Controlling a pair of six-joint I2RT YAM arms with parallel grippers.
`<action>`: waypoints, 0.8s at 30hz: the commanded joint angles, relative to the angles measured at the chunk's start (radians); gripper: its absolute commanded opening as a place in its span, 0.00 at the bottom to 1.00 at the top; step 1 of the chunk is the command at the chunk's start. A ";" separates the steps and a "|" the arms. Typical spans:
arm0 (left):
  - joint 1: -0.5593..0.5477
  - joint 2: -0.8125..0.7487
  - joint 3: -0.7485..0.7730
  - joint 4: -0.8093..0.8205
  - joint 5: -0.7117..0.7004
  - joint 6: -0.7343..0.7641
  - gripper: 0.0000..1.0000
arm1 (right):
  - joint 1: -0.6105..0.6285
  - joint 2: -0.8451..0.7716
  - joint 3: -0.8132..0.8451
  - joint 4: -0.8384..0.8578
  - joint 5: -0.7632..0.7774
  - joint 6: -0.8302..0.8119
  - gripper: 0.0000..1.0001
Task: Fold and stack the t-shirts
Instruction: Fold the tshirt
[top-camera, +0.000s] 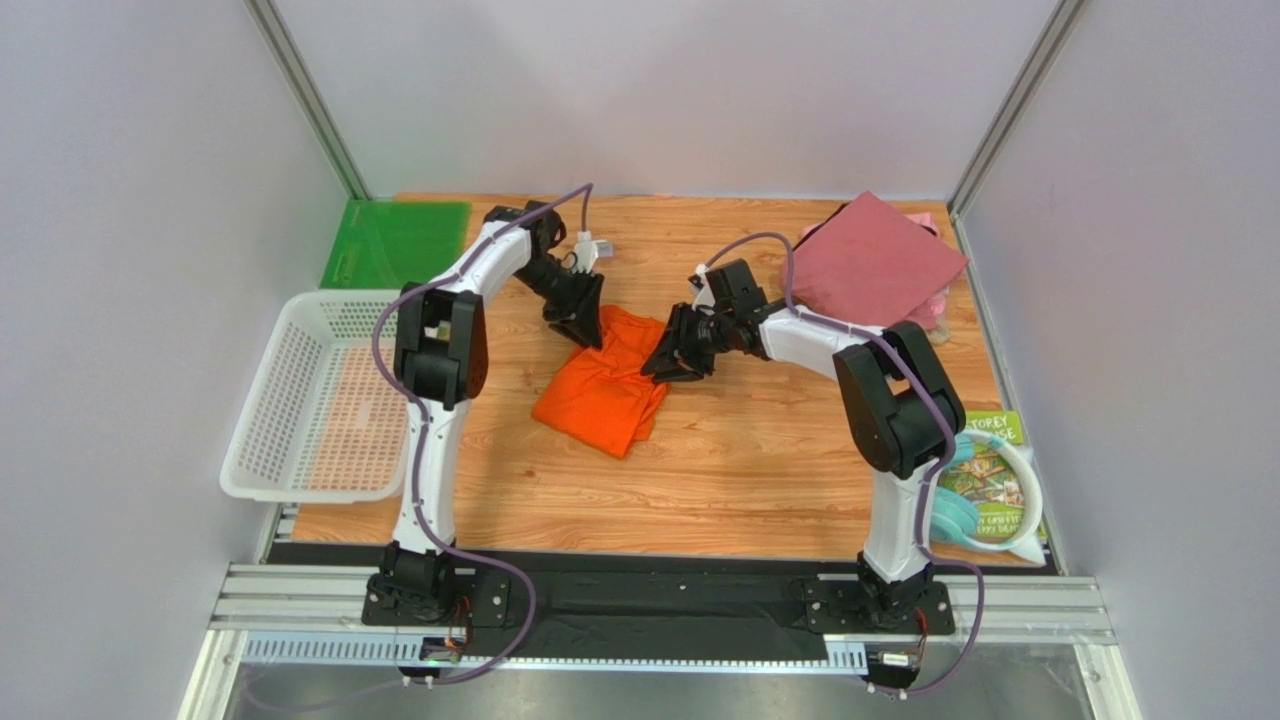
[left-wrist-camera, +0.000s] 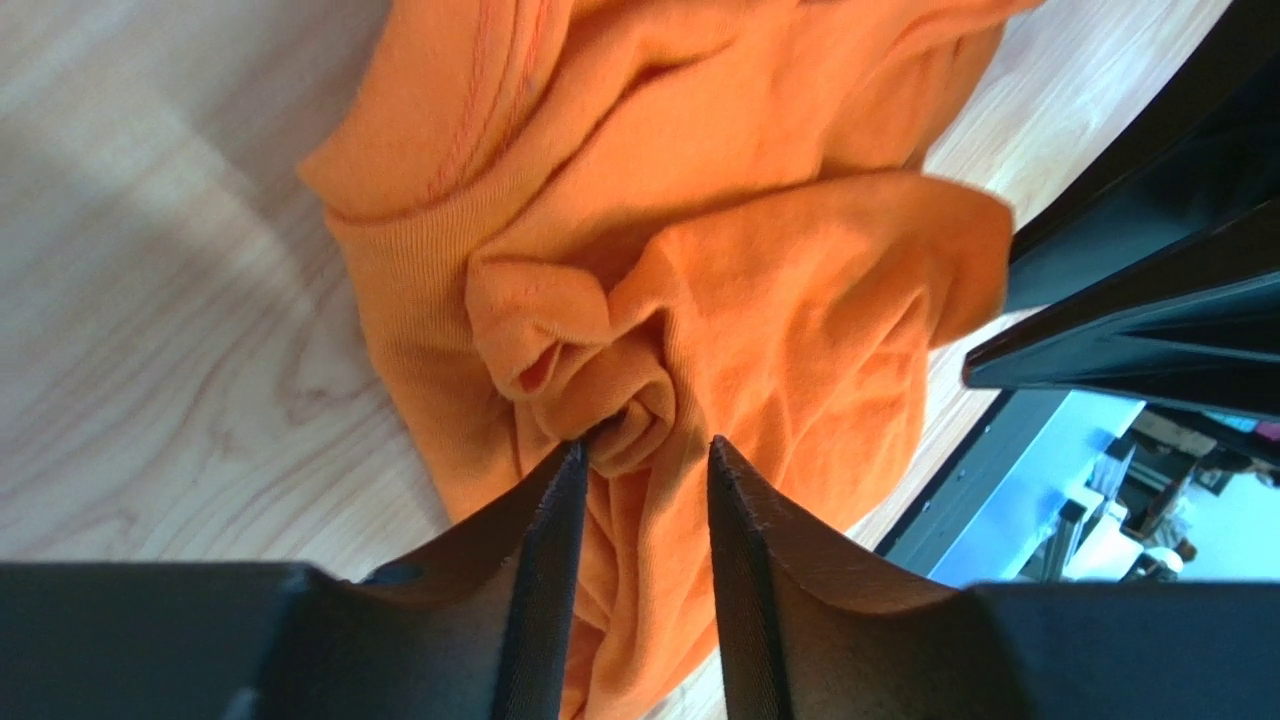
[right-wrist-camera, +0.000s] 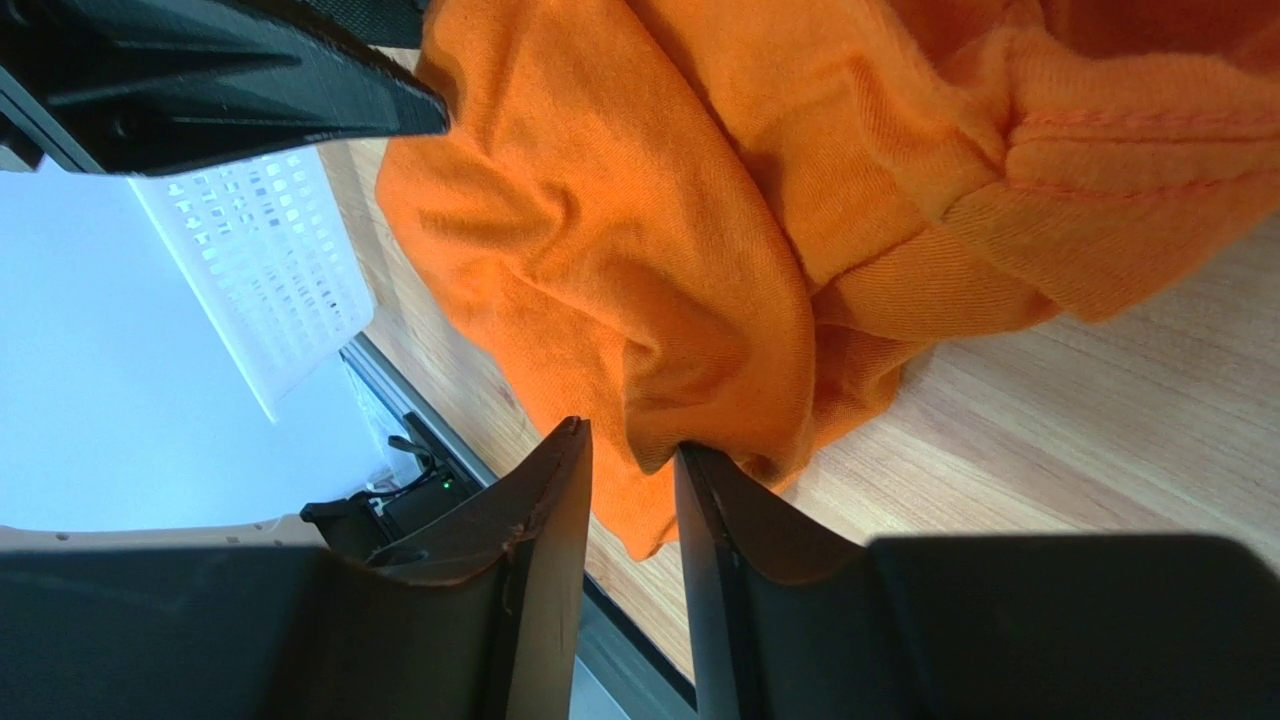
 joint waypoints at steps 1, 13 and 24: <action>-0.011 0.021 0.064 0.019 0.051 -0.023 0.35 | 0.000 0.014 0.034 0.035 -0.019 -0.014 0.30; -0.011 -0.008 0.068 -0.014 0.083 -0.019 0.00 | 0.000 -0.018 0.024 0.024 -0.015 -0.035 0.00; -0.008 -0.158 0.060 -0.039 0.112 -0.017 0.00 | -0.005 -0.162 0.030 -0.077 0.054 -0.104 0.00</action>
